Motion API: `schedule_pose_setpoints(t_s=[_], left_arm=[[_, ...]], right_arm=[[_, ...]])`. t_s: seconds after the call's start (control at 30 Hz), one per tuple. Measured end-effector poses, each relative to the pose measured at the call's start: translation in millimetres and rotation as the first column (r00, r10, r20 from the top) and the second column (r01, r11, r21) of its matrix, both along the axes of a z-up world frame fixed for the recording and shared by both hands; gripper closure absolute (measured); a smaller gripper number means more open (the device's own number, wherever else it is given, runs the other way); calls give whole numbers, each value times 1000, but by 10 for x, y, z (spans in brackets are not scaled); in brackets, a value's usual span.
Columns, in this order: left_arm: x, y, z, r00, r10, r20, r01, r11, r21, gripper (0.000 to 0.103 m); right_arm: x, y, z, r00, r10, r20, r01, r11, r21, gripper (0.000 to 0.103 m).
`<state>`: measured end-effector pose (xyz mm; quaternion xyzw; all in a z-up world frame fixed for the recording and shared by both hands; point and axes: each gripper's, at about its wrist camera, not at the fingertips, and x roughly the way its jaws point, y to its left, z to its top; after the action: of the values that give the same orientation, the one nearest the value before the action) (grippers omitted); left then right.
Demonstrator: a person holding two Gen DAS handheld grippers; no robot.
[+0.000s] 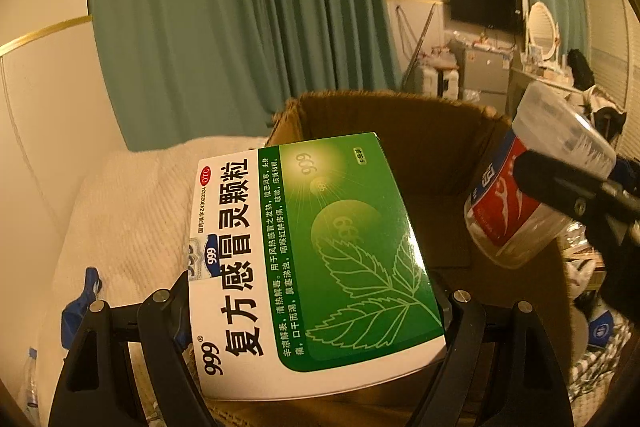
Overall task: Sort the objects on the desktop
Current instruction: 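Drop the green box with the left gripper while the right drops the swab cup into the cardboard box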
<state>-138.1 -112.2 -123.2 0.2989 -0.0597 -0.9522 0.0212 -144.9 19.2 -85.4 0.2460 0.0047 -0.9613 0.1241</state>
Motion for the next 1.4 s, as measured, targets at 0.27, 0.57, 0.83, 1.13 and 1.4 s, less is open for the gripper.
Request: schedule_pose_setpoints(t_s=[0.27, 0.57, 0.83, 1.13, 1.4], left_arm=[[-22, 13, -142, 999, 3, 45, -1, 1000, -26, 16], [82, 77, -21, 1000, -9, -10, 9, 998, -56, 0], [384, 125, 251, 994, -52, -100, 45, 996, -71, 0], [732, 139, 661, 979, -36, -200, 31, 999, -32, 0], [1100, 123, 1004, 960, -9, -281, 13, 1000, 13, 0]], right_arm=[[-122, -73, -204, 999, 26, 40, -27, 999, 17, 38], [117, 13, -28, 999, -24, -43, 24, 1000, 6, 25], [542, 165, 377, 989, -61, -133, 57, 998, -33, 18], [1048, 397, 803, 971, -97, -218, 83, 994, -74, 12], [1440, 599, 1105, 956, -128, -266, 112, 991, -73, 11]])
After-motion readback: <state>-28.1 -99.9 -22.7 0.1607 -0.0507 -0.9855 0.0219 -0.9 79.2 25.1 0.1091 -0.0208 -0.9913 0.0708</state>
